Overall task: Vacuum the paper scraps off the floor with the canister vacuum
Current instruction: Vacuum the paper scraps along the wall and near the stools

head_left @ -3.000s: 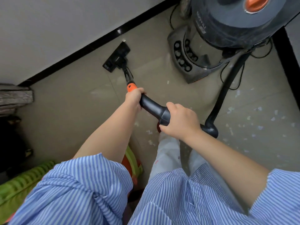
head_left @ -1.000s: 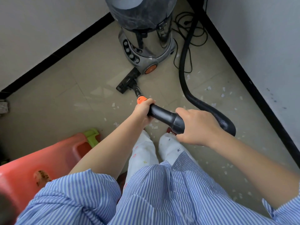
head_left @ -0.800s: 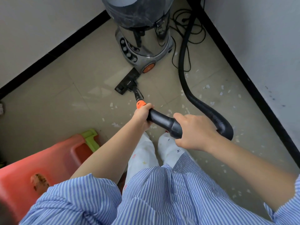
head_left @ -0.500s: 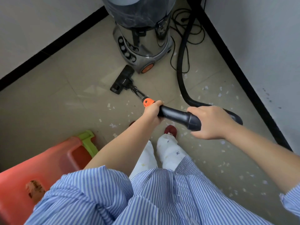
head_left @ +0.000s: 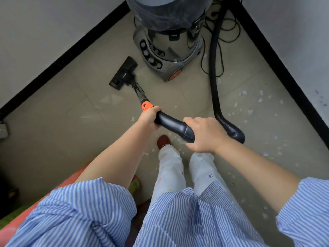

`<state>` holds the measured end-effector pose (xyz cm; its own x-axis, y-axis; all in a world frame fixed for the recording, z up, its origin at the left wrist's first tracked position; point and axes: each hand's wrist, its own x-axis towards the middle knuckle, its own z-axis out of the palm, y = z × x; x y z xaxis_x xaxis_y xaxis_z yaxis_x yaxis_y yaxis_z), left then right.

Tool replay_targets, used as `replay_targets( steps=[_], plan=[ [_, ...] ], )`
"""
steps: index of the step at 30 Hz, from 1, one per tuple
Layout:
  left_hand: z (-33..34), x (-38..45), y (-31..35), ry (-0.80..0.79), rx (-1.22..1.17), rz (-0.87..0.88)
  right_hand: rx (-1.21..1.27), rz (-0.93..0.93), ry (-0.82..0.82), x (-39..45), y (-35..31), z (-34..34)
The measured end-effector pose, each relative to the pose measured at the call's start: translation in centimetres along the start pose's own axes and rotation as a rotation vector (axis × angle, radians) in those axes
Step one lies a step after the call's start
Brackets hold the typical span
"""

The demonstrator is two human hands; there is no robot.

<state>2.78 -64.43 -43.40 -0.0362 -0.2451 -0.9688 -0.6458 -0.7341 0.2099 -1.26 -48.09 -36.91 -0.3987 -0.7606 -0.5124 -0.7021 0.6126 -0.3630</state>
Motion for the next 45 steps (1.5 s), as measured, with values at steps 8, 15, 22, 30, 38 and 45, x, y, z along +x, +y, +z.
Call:
replay_targets(
  steps=[8, 15, 22, 30, 38, 45],
  plan=[
    [-6.8, 4.2, 6.3, 0.045, 0.098, 0.005, 0.071, 0.04, 0.025, 8.0, -7.1, 2.7],
    [-10.5, 6.2, 10.7, 0.124, 0.028, 0.134, 0.122, 0.056, 0.066, 13.3, -11.2, 1.2],
    [-10.0, 5.0, 9.6, 0.101, 0.075, 0.132, 0.169, 0.086, -0.021, 11.9, -10.6, 0.8],
    [-3.5, 1.0, 4.6, 0.03, 0.04, 0.155, 0.135, 0.068, -0.001, 4.7, -4.1, -1.6],
    [5.0, -3.9, -4.8, -0.018, 0.018, 0.075, 0.08, 0.038, -0.073, -6.6, 3.7, -2.0],
    [11.7, -9.1, -11.2, -0.053, 0.006, -0.015, 0.036, -0.039, -0.162, -14.6, 10.2, -3.4]
  ],
)
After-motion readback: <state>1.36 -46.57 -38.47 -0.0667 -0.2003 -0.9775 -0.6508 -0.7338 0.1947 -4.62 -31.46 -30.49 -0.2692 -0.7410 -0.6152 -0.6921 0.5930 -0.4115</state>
